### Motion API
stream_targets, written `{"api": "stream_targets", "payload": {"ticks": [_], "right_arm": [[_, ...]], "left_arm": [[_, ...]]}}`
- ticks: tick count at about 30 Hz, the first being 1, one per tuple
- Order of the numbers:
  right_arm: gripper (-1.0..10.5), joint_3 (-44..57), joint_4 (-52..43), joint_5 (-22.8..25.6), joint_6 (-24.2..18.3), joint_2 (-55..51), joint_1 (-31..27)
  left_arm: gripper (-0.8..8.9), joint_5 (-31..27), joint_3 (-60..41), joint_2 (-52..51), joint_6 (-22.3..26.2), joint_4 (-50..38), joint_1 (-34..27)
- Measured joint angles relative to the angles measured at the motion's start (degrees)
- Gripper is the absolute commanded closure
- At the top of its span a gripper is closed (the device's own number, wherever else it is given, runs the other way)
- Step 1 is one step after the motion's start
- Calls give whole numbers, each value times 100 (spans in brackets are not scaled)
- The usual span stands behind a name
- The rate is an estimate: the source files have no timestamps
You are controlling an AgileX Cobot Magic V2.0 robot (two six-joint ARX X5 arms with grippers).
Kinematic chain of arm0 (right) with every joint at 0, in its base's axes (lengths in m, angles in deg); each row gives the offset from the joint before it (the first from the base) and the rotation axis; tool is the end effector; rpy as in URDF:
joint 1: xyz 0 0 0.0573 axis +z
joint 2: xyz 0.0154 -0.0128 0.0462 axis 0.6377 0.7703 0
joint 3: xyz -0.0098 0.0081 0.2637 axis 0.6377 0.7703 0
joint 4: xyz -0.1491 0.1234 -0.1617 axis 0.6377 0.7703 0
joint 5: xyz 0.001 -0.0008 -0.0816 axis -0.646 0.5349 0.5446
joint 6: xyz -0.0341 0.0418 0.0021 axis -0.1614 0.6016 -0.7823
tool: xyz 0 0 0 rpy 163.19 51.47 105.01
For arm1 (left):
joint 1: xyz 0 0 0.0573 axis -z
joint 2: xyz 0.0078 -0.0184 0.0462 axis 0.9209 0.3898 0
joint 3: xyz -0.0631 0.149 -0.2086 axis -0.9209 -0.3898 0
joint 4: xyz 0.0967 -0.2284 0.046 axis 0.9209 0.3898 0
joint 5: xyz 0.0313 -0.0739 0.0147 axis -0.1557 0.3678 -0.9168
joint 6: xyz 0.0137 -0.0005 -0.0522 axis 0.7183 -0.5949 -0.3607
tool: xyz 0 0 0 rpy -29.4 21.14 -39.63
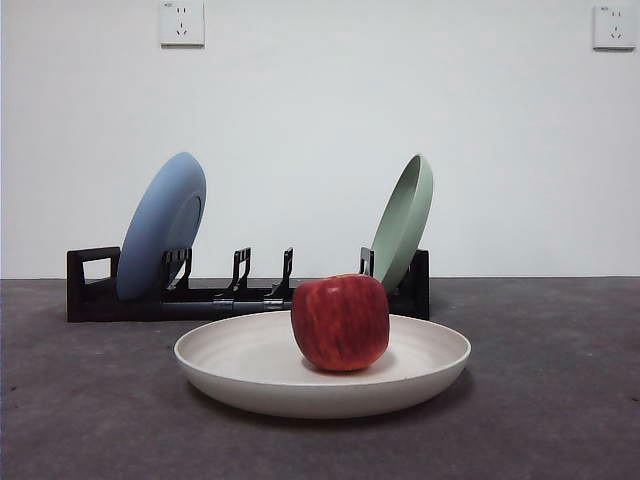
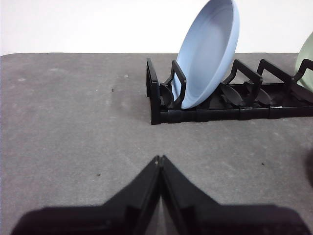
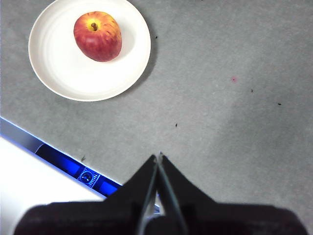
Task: Take the yellow plate from the plate rack,put the plate on the table,take the apple from the table,put the apple in the plate
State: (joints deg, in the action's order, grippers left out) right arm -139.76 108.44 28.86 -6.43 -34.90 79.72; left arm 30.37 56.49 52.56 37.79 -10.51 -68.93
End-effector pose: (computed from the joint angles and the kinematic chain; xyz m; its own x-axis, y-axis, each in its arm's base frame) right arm 0.0938 0.0738 0.3748 0.5018 0.2469 -0.8290 -0.5143 0.8558 -0.0564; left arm 0.0957 0.0006 0.1528 0.9860 -0.0537 -0.1576 0.0461 0.9976 -0.0517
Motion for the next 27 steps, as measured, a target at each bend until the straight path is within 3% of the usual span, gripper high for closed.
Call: {"api": "stream_targets", "payload": {"ticks": [22, 25, 27], "right_arm": [[945, 0, -13, 103, -39, -52, -81], [945, 4, -560, 232, -227, -337, -396], [945, 13, -1215, 68, -289, -654, -765]], "left_arm": [[817, -2, 0, 79, 0, 0, 0], [817, -2, 0, 79, 0, 0, 0], [817, -2, 0, 79, 0, 0, 0]]}}
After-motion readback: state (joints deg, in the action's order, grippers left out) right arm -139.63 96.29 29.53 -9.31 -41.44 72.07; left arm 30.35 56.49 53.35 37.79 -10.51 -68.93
